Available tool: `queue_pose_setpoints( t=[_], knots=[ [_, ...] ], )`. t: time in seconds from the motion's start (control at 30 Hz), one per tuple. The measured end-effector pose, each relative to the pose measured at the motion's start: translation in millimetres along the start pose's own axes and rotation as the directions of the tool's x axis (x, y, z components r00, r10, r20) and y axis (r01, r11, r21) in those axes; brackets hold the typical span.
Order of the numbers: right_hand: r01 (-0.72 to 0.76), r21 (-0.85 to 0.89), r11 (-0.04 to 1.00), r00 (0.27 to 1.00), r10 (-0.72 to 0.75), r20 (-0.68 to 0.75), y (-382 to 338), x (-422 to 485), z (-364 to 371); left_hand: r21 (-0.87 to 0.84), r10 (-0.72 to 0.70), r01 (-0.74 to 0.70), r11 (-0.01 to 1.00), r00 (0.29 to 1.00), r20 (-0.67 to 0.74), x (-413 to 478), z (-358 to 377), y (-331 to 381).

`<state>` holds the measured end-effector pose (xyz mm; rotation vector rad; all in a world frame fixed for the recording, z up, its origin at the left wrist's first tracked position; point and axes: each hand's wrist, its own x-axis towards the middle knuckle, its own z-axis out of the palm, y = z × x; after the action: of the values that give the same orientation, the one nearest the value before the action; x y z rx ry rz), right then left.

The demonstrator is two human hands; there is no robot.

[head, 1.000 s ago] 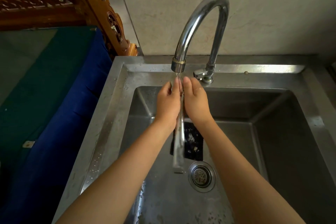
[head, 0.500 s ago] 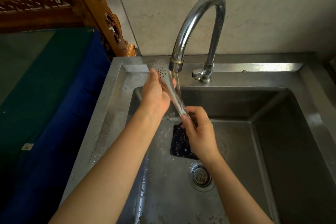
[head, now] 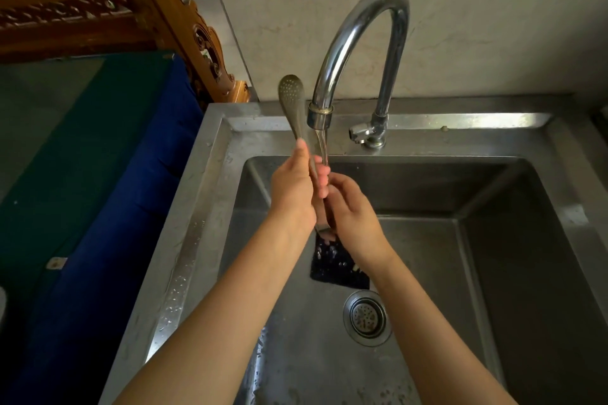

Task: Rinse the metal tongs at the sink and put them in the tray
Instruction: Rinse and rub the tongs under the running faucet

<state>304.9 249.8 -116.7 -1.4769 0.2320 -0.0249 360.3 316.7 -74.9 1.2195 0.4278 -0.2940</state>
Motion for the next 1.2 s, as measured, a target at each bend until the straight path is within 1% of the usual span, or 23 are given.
queue_pose_setpoints(
  t=[0.07,0.13,0.2,0.33,0.43,0.5,0.57,0.63,0.67,0.7,0.73,0.77,0.8,0.87,0.93,1.1,1.17,1.2],
  knots=[
    [0.09,-0.169,0.981,0.994,-0.098,-0.038,-0.5,1.0,5.9,0.052,-0.005,0.008,0.999,0.998,-0.064,-1.4,-4.6,-0.5],
    [0.137,-0.233,0.963,0.987,-0.153,-0.053,0.9,-1.4,12.5,0.072,0.015,-0.009,0.997,0.997,-0.082,-3.7,-9.2,-1.7],
    [0.121,-0.241,0.963,0.987,-0.141,-0.071,3.2,-4.5,16.3,0.12,0.084,-0.074,0.99,0.993,-0.082,-6.6,-13.0,-3.7],
    [0.011,-0.206,0.978,0.981,-0.051,-0.187,7.3,-1.2,13.7,0.263,0.225,-0.226,0.938,0.974,0.035,-16.0,-12.7,-16.2],
    [-0.014,-0.267,0.964,0.967,-0.055,-0.249,10.4,0.3,6.5,0.369,0.309,-0.314,0.875,0.948,0.074,-17.1,-12.7,-24.8],
    [0.009,-0.3,0.954,0.965,-0.087,-0.247,10.4,-1.3,0.6,0.409,0.347,-0.353,0.841,0.933,0.091,-17.0,-13.1,-25.8],
    [0.03,-0.291,0.956,0.973,-0.095,-0.212,9.9,-4.4,-4.1,0.366,0.356,-0.367,0.855,0.929,0.099,-15.4,-14.0,-26.2],
    [0.063,-0.28,0.958,0.973,-0.121,-0.196,9.2,-8.7,-6.5,0.256,0.303,-0.316,0.914,0.949,0.09,-10.2,-15.0,-25.9],
    [0.079,-0.273,0.959,0.972,-0.135,-0.194,8.8,-11.3,-6.5,0.181,0.23,-0.242,0.953,0.969,0.085,-6.6,-15.3,-23.9],
    [0.09,-0.265,0.96,0.971,-0.144,-0.193,8.7,-13.9,-6.2,0.088,0.14,-0.149,0.985,0.984,0.107,-3.3,-15.2,-21.9],
    [0.095,-0.262,0.96,0.971,-0.147,-0.19,9.2,-16.7,-5.8,-0.008,0.062,-0.061,0.998,0.985,0.159,-1.0,-15.0,-21.3],
    [0.094,-0.26,0.961,0.971,-0.146,-0.188,10.6,-19.1,-5.6,-0.068,0.019,-0.004,0.998,0.977,0.213,0.6,-14.6,-21.8],
    [0.088,-0.258,0.962,0.973,-0.139,-0.187,12.3,-21.5,-5.8,-0.075,0.003,0.016,0.997,0.968,0.251,1.4,-14.4,-22.6],
    [0.072,-0.264,0.962,0.974,-0.124,-0.189,15.7,-25.0,-6.6,-0.021,0.003,0.003,1.0,0.962,0.273,2.9,-13.9,-25.3],
    [0.07,-0.284,0.956,0.971,-0.131,-0.201,18.0,-27.9,-6.9,0.017,-0.009,0.005,1.0,0.963,0.268,5.0,-11.9,-27.2],
    [0.072,-0.295,0.953,0.964,-0.143,-0.226,18.8,-31.3,-8.7,0.088,-0.124,0.107,0.99,0.969,0.212,13.1,1.2,-27.5],
    [0.074,-0.291,0.954,0.964,-0.143,-0.225,18.5,-32.7,-10.1,0.089,-0.159,0.142,0.986,0.963,0.217,15.5,1.8,-28.3],
    [0.071,-0.288,0.955,0.965,-0.139,-0.223,18.6,-33.6,-10.9,0.061,-0.166,0.156,0.986,0.957,0.239,15.8,0.5,-28.4]
  ],
)
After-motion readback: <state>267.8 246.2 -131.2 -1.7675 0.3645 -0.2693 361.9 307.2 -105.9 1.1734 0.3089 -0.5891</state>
